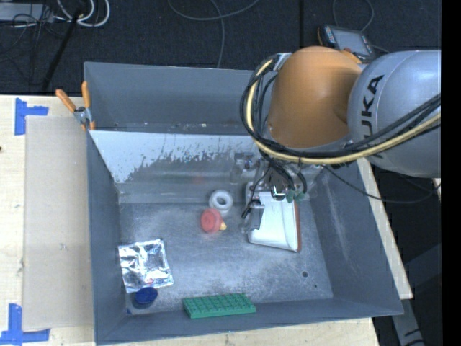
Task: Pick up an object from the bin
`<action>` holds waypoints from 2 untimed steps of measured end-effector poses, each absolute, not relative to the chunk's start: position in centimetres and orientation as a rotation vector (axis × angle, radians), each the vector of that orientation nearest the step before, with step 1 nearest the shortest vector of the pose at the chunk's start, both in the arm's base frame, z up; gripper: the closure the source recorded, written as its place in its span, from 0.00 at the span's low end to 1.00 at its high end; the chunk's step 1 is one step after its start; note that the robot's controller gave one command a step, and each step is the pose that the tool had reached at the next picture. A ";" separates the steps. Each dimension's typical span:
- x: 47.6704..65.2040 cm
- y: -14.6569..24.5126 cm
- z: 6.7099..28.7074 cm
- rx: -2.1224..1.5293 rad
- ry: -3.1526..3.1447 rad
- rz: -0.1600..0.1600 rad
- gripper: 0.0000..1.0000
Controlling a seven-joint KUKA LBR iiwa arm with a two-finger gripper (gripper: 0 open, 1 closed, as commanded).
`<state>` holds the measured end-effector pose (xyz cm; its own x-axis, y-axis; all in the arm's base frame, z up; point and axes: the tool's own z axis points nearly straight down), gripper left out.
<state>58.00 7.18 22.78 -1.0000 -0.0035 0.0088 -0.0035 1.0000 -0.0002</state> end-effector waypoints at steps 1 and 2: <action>61.0 8.5 13.3 -0.358 -3.114 0.001 0.00; 61.1 8.4 13.6 -0.361 -3.118 0.000 1.00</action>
Offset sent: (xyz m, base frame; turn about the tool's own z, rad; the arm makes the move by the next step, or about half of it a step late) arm 0.0316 0.0126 -0.0905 0.2334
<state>61.12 8.45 13.65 -0.9736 0.2282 0.0025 0.2282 0.9736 0.0000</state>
